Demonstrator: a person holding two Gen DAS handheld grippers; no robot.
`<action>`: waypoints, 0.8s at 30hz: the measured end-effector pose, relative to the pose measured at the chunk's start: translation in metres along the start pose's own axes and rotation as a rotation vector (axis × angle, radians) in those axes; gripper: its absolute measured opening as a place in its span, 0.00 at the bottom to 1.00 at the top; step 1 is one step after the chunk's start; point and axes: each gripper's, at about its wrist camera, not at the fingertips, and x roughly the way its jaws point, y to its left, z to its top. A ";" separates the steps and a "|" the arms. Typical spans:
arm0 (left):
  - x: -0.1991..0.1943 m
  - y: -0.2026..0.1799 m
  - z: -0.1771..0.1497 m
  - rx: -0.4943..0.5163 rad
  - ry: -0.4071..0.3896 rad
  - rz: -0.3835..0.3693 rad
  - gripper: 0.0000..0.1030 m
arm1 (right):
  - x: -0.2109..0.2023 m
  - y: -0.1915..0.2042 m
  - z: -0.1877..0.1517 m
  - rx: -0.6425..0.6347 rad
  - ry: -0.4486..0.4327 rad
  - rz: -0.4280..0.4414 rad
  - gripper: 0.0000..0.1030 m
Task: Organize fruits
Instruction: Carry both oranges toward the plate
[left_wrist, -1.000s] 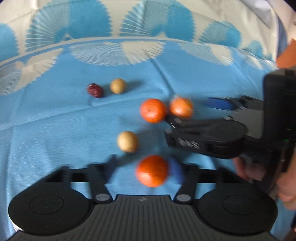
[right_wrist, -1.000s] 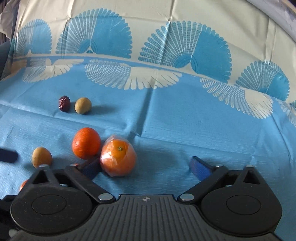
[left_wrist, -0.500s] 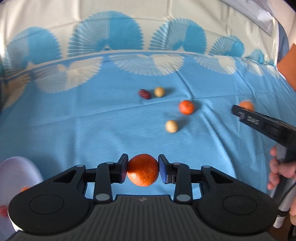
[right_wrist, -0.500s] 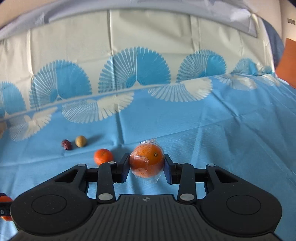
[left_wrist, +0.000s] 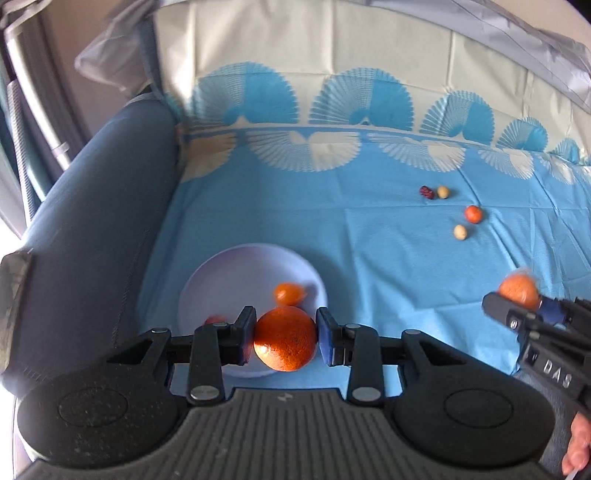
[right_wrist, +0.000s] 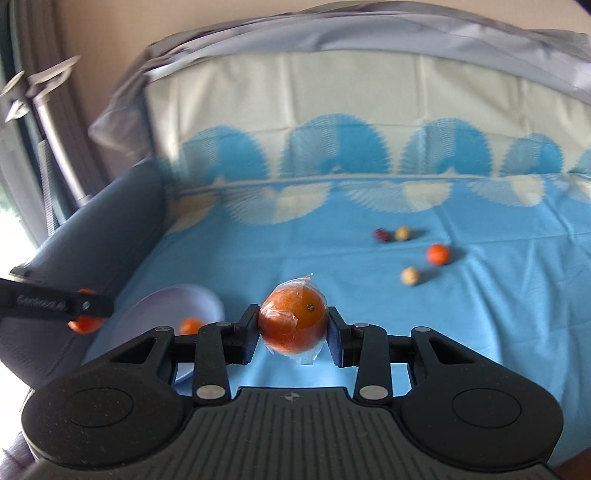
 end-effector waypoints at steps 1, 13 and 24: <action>-0.005 0.009 -0.007 -0.009 0.001 0.006 0.38 | -0.006 0.014 -0.003 -0.013 0.012 0.021 0.38; -0.044 0.083 -0.074 -0.142 0.015 0.021 0.38 | -0.041 0.112 -0.046 -0.176 0.108 0.086 0.38; -0.057 0.106 -0.084 -0.191 -0.022 0.008 0.38 | -0.052 0.132 -0.047 -0.267 0.087 0.072 0.38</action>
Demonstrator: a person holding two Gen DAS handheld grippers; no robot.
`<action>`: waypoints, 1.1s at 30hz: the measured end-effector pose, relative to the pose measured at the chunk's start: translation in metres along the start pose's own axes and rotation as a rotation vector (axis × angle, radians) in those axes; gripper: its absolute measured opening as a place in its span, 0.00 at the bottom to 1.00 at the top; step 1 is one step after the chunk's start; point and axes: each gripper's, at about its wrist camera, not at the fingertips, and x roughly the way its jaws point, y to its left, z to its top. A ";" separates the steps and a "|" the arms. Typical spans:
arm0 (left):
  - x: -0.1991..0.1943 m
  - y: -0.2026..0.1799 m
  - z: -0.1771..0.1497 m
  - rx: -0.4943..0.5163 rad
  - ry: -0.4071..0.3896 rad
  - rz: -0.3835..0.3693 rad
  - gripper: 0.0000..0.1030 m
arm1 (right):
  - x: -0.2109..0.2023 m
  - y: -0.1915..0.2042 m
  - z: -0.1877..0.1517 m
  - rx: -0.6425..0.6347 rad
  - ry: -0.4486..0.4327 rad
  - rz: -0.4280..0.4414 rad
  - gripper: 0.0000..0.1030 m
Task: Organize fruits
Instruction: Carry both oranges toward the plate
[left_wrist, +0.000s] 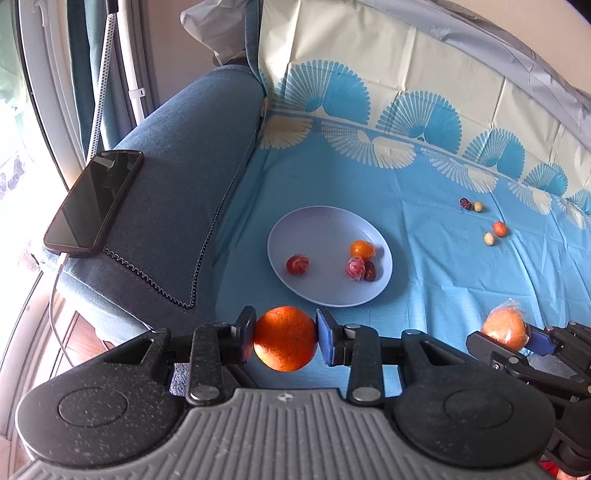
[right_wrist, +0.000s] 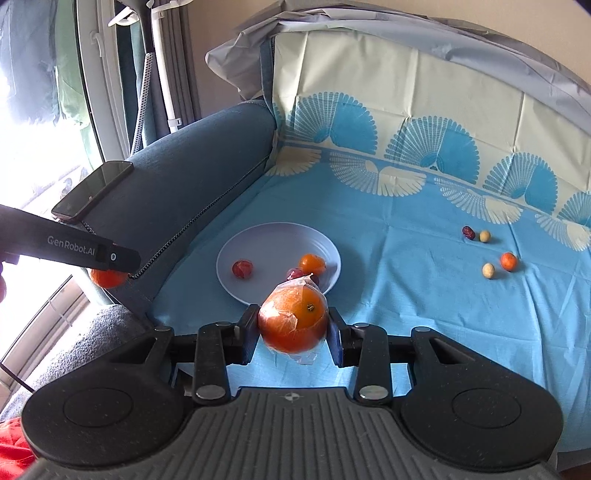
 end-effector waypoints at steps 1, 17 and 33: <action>0.001 -0.001 0.001 0.002 0.003 -0.002 0.38 | 0.001 0.000 0.000 0.000 0.003 -0.001 0.38; 0.032 -0.010 0.025 0.028 0.058 -0.001 0.38 | 0.028 -0.011 0.014 0.033 0.016 -0.002 0.38; 0.112 -0.016 0.070 0.032 0.129 -0.001 0.38 | 0.110 -0.018 0.045 0.030 0.057 0.018 0.38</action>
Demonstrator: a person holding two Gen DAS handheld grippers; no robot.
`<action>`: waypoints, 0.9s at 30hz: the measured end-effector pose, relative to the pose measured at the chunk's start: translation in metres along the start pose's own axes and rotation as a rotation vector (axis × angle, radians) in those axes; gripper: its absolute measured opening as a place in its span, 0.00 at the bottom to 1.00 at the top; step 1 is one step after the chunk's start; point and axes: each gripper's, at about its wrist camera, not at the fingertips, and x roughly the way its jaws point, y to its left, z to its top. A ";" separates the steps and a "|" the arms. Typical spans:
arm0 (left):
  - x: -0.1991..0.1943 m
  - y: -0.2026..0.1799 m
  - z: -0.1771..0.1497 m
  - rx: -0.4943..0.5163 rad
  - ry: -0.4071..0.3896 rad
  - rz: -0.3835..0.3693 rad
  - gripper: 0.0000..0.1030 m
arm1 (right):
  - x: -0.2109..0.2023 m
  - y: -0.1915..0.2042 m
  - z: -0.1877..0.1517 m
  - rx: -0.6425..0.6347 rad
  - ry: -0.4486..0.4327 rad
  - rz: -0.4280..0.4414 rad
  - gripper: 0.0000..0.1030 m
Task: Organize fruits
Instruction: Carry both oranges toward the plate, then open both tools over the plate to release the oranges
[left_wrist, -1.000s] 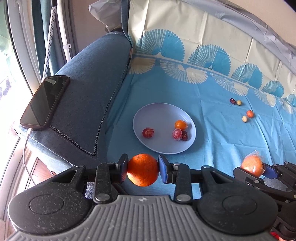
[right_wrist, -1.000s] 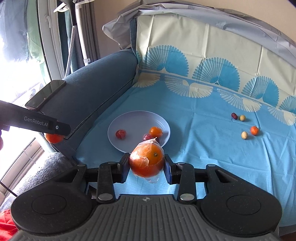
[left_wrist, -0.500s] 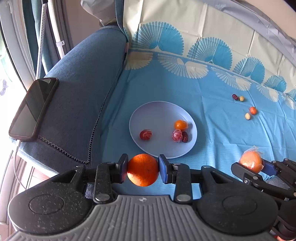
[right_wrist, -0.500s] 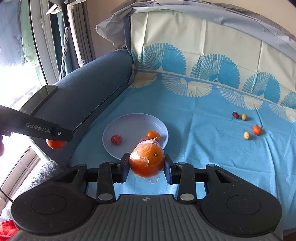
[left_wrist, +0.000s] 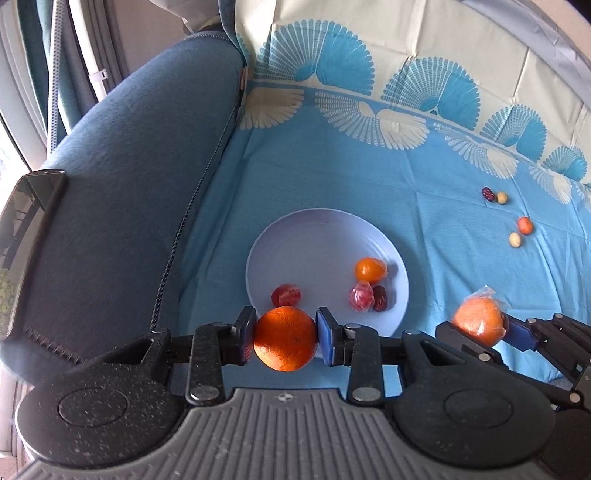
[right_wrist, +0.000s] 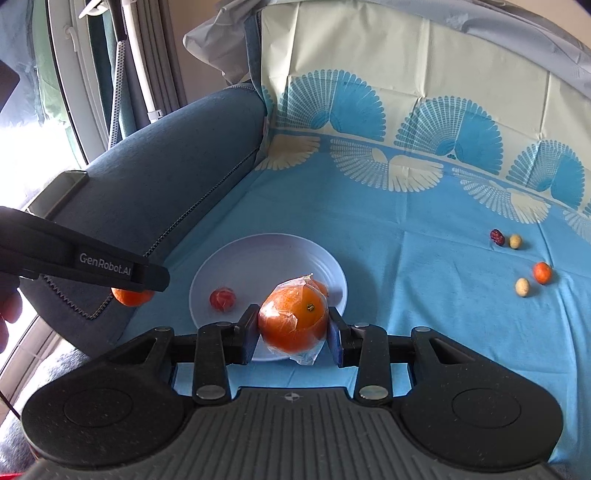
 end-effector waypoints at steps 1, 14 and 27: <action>0.006 0.000 0.004 0.000 0.006 -0.001 0.38 | 0.006 -0.001 0.002 0.001 0.003 0.001 0.38; 0.093 -0.002 0.036 0.044 0.063 -0.003 0.38 | 0.095 0.000 0.016 -0.082 0.065 0.005 0.38; 0.093 0.004 0.032 0.052 -0.034 -0.026 0.99 | 0.120 0.003 0.018 -0.110 0.058 0.039 0.87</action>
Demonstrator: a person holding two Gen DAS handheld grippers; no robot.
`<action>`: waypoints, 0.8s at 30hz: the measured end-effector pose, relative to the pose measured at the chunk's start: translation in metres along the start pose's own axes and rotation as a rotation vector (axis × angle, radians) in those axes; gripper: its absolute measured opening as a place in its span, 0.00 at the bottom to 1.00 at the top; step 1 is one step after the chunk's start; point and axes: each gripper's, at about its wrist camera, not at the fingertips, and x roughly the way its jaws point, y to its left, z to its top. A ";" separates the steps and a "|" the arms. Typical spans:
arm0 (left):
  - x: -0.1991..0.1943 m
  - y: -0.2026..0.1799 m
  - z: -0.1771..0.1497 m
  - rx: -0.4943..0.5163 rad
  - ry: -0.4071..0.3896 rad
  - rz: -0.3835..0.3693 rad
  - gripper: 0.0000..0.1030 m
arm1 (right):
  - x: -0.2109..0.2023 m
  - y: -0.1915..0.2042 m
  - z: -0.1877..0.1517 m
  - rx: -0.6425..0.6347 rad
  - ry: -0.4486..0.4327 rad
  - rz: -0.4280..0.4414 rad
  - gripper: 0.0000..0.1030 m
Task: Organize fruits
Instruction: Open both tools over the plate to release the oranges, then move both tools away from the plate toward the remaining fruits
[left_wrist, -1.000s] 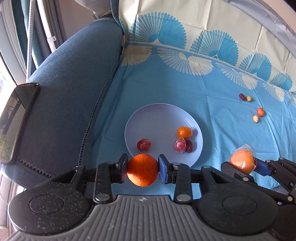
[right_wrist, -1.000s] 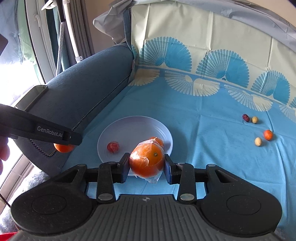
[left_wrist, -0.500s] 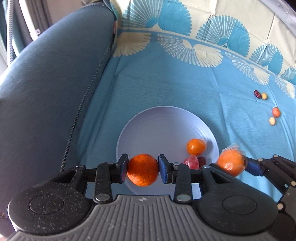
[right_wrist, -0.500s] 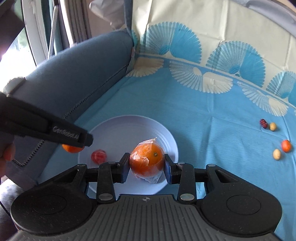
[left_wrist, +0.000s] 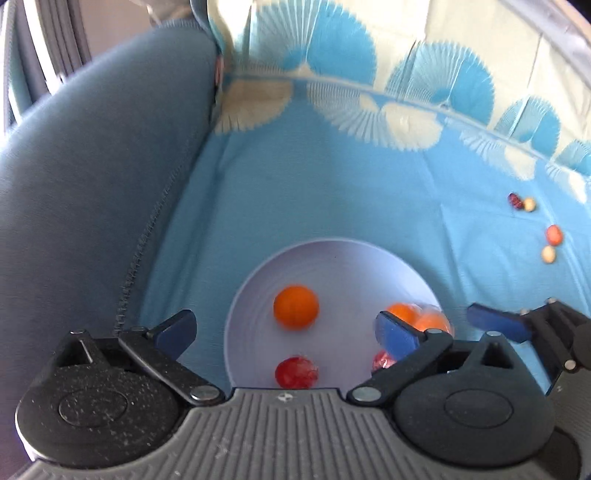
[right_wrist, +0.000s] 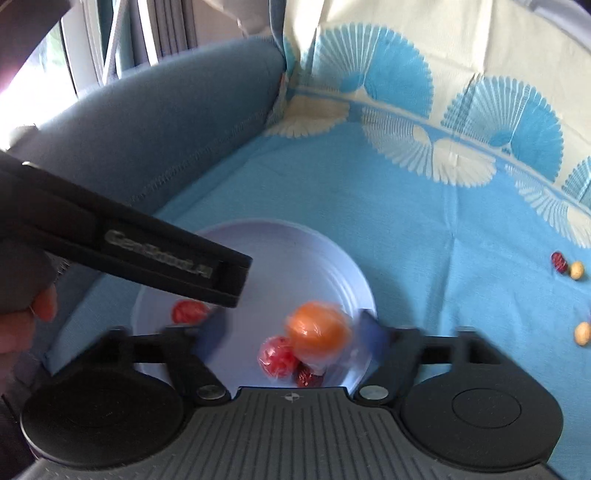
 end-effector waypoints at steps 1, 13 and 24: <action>-0.008 0.000 -0.003 0.010 0.000 0.015 1.00 | -0.008 0.000 -0.001 -0.008 -0.002 0.003 0.88; -0.118 0.009 -0.078 -0.019 0.056 0.103 1.00 | -0.135 0.008 -0.035 0.154 0.010 0.000 0.96; -0.196 0.004 -0.117 -0.074 -0.027 0.091 1.00 | -0.216 0.030 -0.059 0.100 -0.123 -0.043 0.99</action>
